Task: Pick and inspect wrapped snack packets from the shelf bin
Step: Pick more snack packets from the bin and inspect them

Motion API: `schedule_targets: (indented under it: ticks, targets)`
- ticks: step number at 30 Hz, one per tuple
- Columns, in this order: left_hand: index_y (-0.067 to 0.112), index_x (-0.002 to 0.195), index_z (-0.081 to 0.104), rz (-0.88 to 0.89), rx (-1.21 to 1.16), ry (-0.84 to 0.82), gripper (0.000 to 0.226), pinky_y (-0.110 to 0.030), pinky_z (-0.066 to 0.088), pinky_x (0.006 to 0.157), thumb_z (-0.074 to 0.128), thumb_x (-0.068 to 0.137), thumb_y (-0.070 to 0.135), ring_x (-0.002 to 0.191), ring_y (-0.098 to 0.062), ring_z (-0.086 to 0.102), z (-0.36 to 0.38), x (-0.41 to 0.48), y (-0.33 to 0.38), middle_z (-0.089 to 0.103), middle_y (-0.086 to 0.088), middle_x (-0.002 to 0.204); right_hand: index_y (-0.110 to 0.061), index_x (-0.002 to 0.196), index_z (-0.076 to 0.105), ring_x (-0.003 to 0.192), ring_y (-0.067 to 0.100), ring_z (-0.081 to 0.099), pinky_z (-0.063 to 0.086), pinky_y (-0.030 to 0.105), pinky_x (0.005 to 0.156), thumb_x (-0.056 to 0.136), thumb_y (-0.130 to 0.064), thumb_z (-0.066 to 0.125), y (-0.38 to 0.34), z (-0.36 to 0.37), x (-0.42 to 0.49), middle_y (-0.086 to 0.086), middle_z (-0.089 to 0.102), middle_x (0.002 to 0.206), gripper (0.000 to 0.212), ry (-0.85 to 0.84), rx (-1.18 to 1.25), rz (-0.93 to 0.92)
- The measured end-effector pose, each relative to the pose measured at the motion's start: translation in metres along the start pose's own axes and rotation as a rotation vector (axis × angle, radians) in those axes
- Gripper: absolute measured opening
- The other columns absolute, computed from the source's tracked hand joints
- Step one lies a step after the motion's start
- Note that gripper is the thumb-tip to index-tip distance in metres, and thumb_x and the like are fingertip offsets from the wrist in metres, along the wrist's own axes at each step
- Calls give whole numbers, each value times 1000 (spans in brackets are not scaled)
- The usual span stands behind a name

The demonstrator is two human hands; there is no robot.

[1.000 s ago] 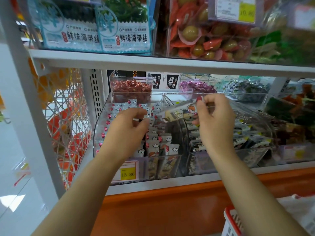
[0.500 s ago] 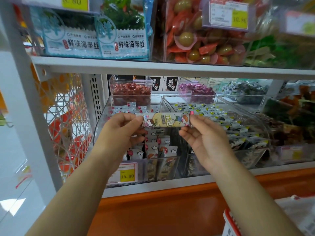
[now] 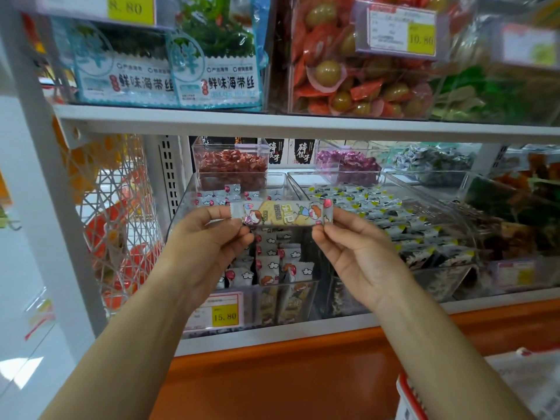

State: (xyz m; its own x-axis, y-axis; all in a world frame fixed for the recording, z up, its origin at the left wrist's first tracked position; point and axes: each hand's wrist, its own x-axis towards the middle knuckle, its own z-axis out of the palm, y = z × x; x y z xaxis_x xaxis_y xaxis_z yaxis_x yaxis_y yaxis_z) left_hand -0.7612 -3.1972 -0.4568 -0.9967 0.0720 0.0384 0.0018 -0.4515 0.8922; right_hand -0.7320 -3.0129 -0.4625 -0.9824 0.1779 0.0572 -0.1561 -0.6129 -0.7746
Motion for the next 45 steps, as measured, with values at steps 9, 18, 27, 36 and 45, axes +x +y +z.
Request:
schedule_targets:
  ticks: [9,18,27,36,45]
  targets:
    - [5,84,61,59,201,-145,24,-22,55,65,67,72,25,67,-11,64,3,-4,-1,65,1,69,-5,84,64,64,12,70,55,20,60,86,12,53,2,0,-3,8,66,84,20,146,-316,-238]
    - [-2,112,59,86,238,-186,49,-24,55,79,67,66,14,92,-20,69,3,-6,1,67,-16,104,-27,78,73,74,13,70,57,25,64,84,-9,66,2,1,-6,-3,71,82,20,20,-536,-302]
    - [26,98,68,155,484,-214,30,-18,52,71,69,77,4,80,-11,68,6,-10,0,62,-16,106,-13,64,64,66,10,66,54,23,56,86,-2,60,1,0,-2,2,67,73,25,25,-478,-321]
    - [0,80,59,209,616,-80,25,-17,39,51,61,87,24,57,-8,48,14,-8,-10,59,-2,71,-15,59,60,62,14,61,50,22,49,85,-8,62,9,2,-4,5,62,68,26,44,-706,-460]
    - [2,71,54,250,569,28,28,-34,42,59,59,90,22,66,-22,48,13,-5,-9,55,-18,78,-30,79,71,73,12,68,57,27,64,86,-13,64,8,1,-4,-4,70,80,20,-149,-658,-409]
